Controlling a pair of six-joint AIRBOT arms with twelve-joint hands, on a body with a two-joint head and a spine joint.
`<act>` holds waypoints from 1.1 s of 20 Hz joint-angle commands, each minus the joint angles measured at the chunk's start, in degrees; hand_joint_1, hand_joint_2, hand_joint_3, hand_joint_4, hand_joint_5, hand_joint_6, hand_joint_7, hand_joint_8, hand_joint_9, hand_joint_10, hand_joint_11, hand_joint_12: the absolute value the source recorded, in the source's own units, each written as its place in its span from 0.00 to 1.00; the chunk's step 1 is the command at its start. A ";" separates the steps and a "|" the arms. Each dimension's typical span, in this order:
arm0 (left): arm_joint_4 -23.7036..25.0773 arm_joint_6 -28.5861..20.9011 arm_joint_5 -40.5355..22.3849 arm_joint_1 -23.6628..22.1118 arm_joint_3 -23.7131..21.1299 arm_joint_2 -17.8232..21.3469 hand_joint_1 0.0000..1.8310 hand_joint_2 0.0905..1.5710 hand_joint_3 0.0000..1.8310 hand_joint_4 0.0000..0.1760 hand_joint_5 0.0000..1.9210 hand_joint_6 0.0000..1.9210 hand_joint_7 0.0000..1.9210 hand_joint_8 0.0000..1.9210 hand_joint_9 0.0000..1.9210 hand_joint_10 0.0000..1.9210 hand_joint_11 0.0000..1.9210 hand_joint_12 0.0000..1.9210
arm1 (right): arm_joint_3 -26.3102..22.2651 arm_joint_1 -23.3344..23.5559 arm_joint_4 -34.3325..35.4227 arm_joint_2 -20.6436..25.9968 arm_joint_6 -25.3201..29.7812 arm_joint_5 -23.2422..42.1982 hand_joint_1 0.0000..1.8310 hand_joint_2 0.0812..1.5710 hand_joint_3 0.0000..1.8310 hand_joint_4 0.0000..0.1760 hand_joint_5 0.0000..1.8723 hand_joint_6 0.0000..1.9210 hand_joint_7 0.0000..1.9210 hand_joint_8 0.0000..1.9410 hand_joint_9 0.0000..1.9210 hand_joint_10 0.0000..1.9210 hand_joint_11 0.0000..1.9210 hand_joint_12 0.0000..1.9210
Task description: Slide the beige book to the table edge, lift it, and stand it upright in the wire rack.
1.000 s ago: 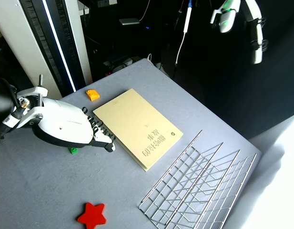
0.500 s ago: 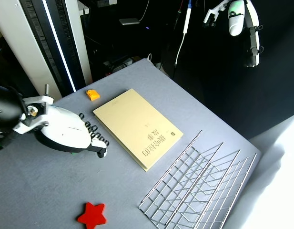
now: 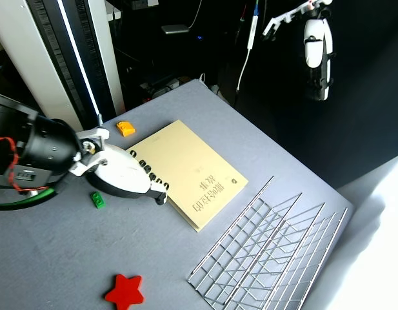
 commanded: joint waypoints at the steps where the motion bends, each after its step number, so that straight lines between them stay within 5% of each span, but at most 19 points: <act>1: -0.78 -0.96 -3.90 0.13 0.36 0.31 0.18 0.65 0.00 0.00 0.09 0.00 0.09 0.00 0.06 0.00 0.00 0.16 | 0.22 -0.17 1.76 -0.13 0.03 -0.85 0.09 0.67 0.00 0.00 0.13 0.00 0.13 0.00 0.12 0.00 0.00 0.36; 4: 0.41 -0.96 -3.85 0.50 0.88 -0.19 0.17 0.65 0.00 0.00 0.09 0.00 0.10 0.00 0.07 0.00 0.00 0.17 | 0.20 0.42 1.76 -1.54 0.65 -2.28 0.11 0.67 0.00 0.00 0.12 0.00 0.12 0.00 0.11 0.00 0.00 0.31; 8: 0.41 -0.80 -3.58 0.30 0.05 -0.23 0.19 0.65 0.00 0.00 0.10 0.00 0.10 0.00 0.07 0.00 0.00 0.18 | 0.21 1.15 1.72 -3.78 -0.65 -4.85 0.11 0.66 0.00 0.00 0.14 0.00 0.14 0.00 0.14 0.00 0.00 0.40; 13: -0.45 -0.37 -3.53 -0.06 0.24 -0.38 0.18 0.65 0.00 0.00 0.08 0.00 0.09 0.00 0.06 0.00 0.00 0.16 | 0.20 1.68 -0.18 -7.05 -1.83 -5.25 0.10 0.67 0.00 0.00 0.13 0.00 0.13 0.00 0.12 0.00 0.00 0.34; 22: -0.42 -11.51 -2.38 0.77 2.68 -2.62 0.25 0.60 0.00 0.00 0.03 0.00 0.04 0.00 0.03 0.00 0.00 0.14 | 1.06 1.60 -1.63 -12.81 2.05 -7.28 0.10 0.67 0.00 0.00 0.14 0.00 0.13 0.00 0.13 0.00 0.00 0.35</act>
